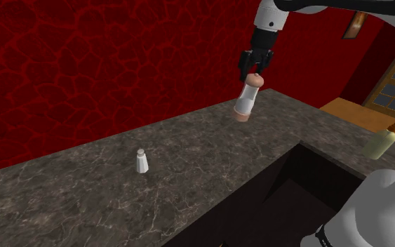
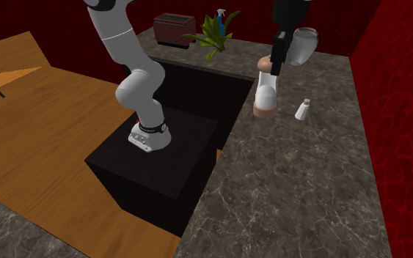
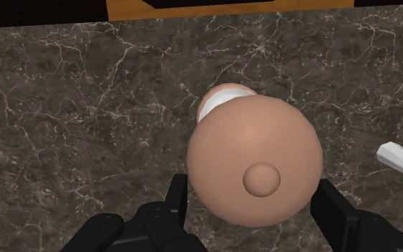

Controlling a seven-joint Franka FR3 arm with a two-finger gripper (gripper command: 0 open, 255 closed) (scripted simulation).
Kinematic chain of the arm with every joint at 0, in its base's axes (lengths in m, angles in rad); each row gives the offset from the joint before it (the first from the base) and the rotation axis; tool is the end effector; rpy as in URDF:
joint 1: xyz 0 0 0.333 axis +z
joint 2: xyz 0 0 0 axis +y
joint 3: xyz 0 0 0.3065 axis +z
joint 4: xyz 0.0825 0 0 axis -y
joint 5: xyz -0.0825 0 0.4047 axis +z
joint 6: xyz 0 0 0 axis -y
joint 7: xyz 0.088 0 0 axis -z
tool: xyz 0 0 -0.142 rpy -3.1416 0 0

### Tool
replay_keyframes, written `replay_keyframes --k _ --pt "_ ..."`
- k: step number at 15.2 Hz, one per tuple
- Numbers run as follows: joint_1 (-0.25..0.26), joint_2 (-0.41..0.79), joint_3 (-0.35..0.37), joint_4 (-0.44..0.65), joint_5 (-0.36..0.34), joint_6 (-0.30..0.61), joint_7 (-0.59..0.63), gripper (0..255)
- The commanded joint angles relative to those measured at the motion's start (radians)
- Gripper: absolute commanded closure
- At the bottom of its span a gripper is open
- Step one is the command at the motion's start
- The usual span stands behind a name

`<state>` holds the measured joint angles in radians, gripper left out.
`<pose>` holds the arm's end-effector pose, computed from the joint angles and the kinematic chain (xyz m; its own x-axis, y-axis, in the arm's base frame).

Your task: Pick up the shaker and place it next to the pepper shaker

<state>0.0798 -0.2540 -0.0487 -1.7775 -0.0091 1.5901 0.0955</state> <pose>0.5004 0.0116 0.6159 0.9958 -0.0635 0.0657 -0.0630 -0.9980 -0.0094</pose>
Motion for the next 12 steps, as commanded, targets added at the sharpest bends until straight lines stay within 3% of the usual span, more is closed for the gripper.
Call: replay_keyframes --k 1,12 --pt "0.018 0.017 0.031 0.015 0.005 0.003 0.050 255" --pt "0.122 0.196 0.185 0.212 0.000 -0.018 0.308 255"
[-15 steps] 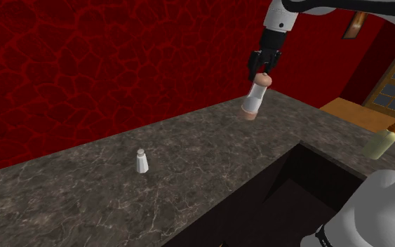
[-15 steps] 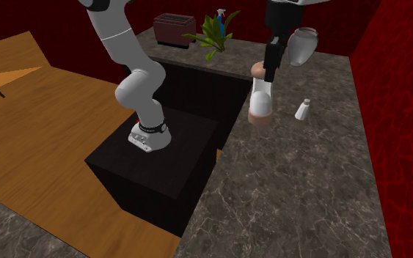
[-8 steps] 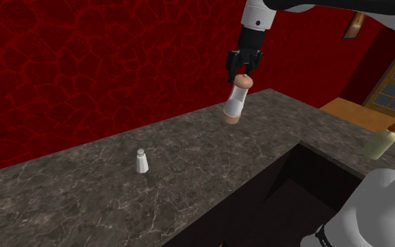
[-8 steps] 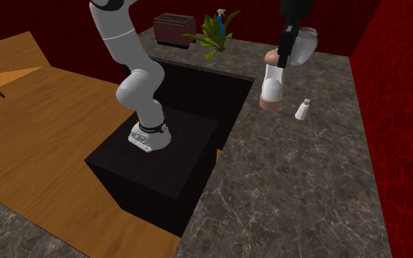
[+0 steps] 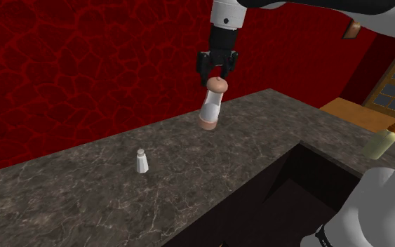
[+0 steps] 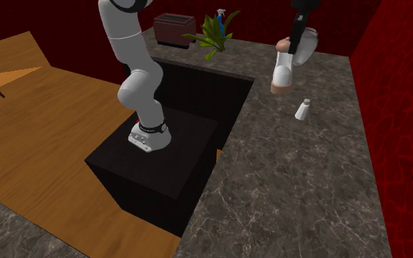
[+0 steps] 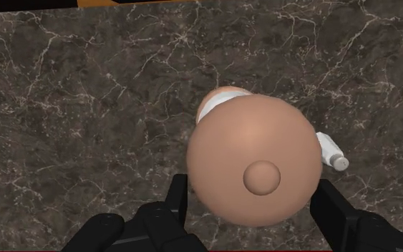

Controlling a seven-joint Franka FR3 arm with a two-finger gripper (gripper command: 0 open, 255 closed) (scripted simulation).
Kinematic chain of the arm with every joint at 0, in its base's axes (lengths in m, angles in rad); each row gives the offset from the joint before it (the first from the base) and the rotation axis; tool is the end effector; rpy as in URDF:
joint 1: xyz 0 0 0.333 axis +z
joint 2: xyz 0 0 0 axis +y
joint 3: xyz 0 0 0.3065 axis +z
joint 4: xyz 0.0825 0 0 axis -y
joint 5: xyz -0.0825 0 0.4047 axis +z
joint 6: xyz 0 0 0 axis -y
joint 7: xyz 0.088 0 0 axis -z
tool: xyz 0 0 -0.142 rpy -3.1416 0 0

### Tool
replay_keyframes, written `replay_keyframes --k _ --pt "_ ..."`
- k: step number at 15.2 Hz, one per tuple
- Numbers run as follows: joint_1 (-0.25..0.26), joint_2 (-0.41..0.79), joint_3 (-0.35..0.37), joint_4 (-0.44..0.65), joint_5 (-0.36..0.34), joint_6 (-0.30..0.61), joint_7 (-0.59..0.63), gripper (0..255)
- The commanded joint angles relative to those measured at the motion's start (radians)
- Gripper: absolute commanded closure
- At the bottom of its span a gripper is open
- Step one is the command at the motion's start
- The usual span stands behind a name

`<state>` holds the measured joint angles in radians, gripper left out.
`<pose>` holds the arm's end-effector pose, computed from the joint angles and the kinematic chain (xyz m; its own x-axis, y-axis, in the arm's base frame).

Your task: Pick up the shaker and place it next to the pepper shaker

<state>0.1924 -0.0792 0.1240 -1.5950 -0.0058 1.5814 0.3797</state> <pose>0.5268 0.1743 0.6134 0.9958 -0.0636 0.0661 -0.0631 -0.9980 -0.0096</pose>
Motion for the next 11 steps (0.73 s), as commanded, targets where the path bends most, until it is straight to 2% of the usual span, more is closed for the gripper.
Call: replay_keyframes --k 1,7,11 --pt "0.020 0.044 0.025 0.057 -0.007 -0.014 0.047 255" --pt "0.095 0.208 0.093 0.261 -0.049 -0.060 0.183 255" --pt "0.164 0.354 0.127 0.459 -0.095 -0.120 0.268 255"
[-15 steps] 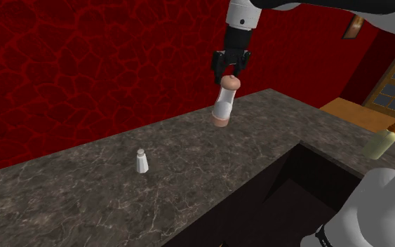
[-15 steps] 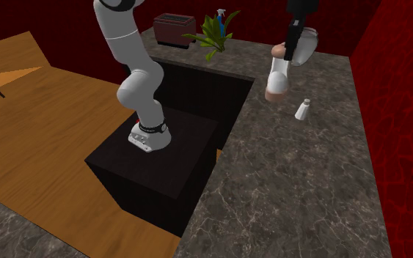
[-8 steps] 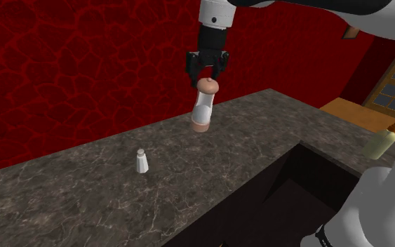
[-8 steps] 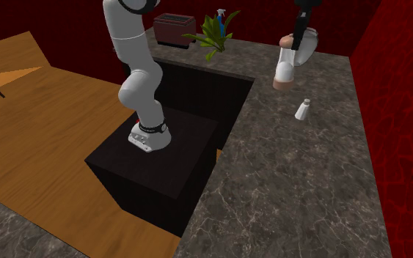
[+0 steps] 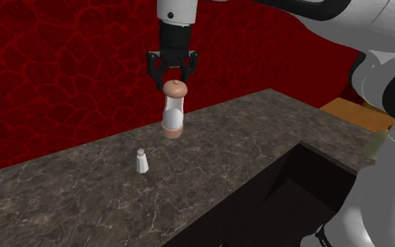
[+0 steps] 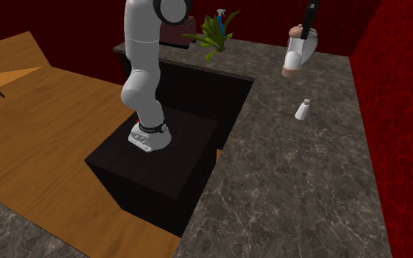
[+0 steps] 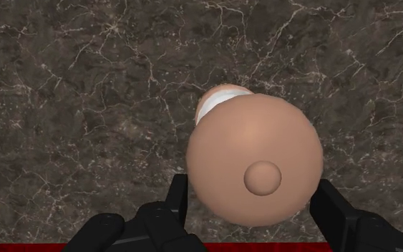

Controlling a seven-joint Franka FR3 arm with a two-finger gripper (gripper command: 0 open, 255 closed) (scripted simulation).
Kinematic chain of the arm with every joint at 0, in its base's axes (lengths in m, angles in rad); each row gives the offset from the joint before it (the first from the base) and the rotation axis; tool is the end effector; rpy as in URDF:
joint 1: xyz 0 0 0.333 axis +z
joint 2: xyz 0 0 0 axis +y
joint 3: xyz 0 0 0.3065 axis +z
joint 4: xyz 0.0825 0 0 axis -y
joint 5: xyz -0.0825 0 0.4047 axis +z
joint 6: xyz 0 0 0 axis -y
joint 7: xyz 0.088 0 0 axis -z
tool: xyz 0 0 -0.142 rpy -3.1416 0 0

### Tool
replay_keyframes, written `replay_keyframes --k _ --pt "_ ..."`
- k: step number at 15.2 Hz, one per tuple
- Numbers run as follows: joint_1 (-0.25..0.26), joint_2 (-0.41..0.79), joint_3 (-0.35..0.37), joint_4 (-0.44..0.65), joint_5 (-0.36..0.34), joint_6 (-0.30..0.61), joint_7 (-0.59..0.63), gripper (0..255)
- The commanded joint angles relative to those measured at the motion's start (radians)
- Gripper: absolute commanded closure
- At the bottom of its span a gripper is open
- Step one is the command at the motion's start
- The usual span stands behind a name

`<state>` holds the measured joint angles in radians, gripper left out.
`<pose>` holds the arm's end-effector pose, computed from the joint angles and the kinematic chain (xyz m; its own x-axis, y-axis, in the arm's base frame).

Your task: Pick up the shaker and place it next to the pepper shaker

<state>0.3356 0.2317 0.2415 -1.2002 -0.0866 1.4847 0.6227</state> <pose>0.5485 0.3184 0.6165 0.9958 -0.0636 0.0659 -0.0631 -0.9980 -0.0095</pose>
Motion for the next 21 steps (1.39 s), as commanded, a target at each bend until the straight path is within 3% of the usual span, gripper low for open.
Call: replay_keyframes --k 1,10,21 --pt "0.047 0.097 0.017 0.143 -0.031 -0.050 0.049 255" --pt "0.026 0.025 0.013 -0.088 -0.011 0.111 0.048 255" --pt "0.013 -0.012 0.010 -0.289 -0.002 0.275 0.050 255"
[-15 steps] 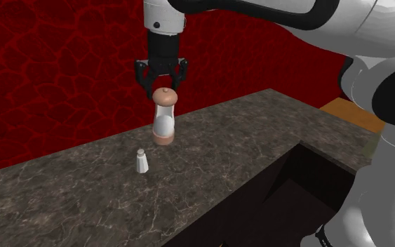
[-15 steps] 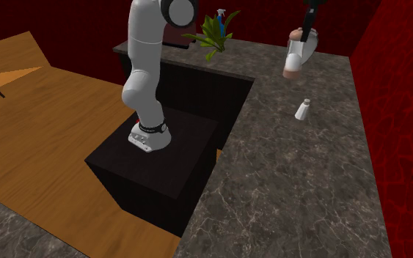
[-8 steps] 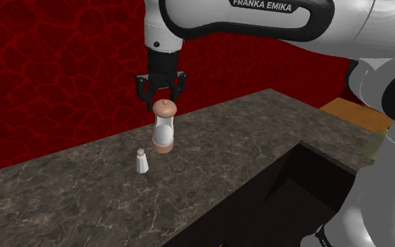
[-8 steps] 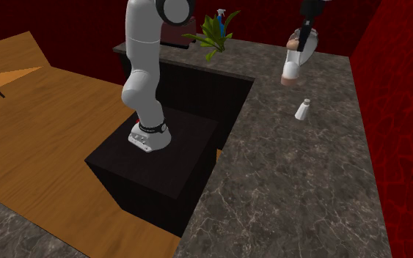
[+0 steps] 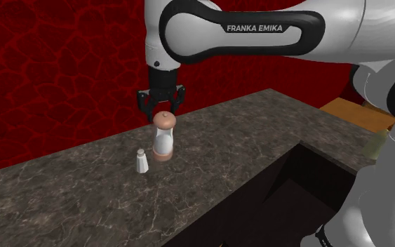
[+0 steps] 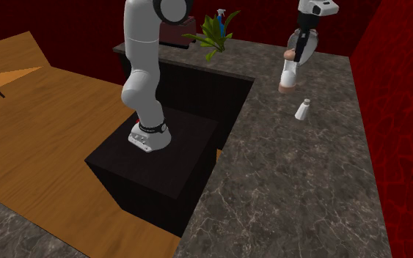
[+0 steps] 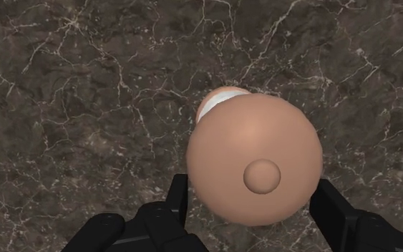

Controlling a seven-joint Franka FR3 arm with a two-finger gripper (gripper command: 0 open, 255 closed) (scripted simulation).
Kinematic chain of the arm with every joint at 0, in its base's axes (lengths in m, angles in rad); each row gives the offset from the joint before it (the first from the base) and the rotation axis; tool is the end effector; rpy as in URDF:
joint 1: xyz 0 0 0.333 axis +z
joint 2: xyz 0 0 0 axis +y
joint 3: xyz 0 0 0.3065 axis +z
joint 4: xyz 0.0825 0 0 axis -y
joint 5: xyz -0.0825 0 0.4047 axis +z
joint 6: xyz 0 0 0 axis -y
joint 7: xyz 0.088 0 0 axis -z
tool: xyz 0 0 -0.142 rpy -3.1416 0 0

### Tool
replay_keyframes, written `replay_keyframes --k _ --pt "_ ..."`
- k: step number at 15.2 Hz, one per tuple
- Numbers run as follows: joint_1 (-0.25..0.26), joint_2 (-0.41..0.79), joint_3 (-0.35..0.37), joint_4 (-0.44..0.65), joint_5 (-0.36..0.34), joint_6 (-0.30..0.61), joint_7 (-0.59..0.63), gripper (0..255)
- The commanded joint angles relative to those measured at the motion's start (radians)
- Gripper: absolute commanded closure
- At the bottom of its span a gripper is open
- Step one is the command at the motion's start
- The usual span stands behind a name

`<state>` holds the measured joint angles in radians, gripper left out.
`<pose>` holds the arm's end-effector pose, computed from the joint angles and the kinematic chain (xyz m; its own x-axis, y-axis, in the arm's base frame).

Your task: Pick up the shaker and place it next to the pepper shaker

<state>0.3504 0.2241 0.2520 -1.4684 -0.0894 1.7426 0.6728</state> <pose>0.5531 0.3499 0.5129 0.9957 -0.0654 0.0654 -0.0649 -0.9978 -0.0094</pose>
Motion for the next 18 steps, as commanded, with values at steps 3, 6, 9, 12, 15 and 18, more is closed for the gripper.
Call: replay_keyframes --k 3,6,9,12,15,18 --pt "-0.003 -0.007 -0.001 -0.065 0.001 0.059 0.001 255" --pt "-0.005 -0.008 -0.002 -0.107 0.001 0.100 0.002 255" --pt "-0.006 -0.007 -0.003 -0.146 0.000 0.139 0.004 255" --pt "-0.006 -0.004 -0.003 -0.181 -0.002 0.178 0.007 255" --pt "-0.007 0.002 -0.004 -0.215 -0.004 0.217 0.009 255" --pt "-0.007 0.009 -0.005 -0.245 -0.008 0.255 0.012 255"
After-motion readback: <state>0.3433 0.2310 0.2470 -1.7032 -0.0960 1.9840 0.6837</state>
